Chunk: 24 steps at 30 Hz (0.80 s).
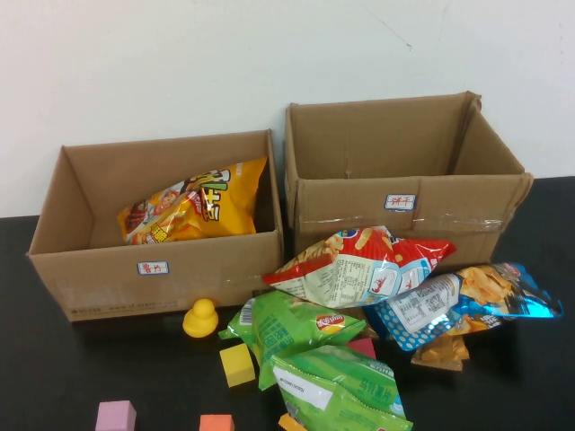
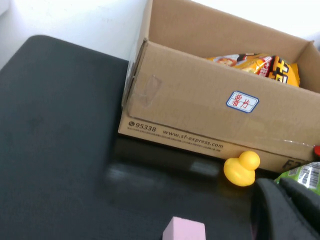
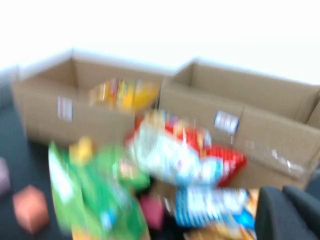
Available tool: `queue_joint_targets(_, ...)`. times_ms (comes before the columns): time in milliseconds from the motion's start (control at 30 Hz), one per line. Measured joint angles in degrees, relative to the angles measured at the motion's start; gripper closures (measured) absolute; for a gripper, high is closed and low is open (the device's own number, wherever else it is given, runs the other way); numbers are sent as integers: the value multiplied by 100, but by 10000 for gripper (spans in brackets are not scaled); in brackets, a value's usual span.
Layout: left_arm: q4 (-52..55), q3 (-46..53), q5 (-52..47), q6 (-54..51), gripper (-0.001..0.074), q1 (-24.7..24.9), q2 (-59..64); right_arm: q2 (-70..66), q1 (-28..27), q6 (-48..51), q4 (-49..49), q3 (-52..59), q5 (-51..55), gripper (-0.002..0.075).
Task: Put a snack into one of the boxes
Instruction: Pick up the potato chip
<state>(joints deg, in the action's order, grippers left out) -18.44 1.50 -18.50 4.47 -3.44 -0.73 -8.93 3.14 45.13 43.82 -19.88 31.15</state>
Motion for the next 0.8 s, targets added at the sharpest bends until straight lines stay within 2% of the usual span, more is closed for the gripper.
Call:
queue_joint_targets(233, -9, -19, -74, 13, 738, 0, 0, -2349, 0, 783, -1590, -1903, 1949, 727)
queue_joint_targets(433, -9, -19, -87, 13, 738, 0, 0, -3927, 224, 820, -2230, -2827, 2448, 727)
queue_joint_targets(567, -9, -19, -100, 13, 738, 0, 0, -4785, 1289, 495, -2657, -3061, 2425, 727)
queue_joint_targets(700, -9, -19, -100, 13, 738, 0, 0, -5584, 2703, -623, -3848, -3321, 2317, 727)
queue_joint_targets(800, -9, -19, -100, 13, 738, 0, 0, -6206, 3526, -1408, -4699, -3598, 2213, 711)
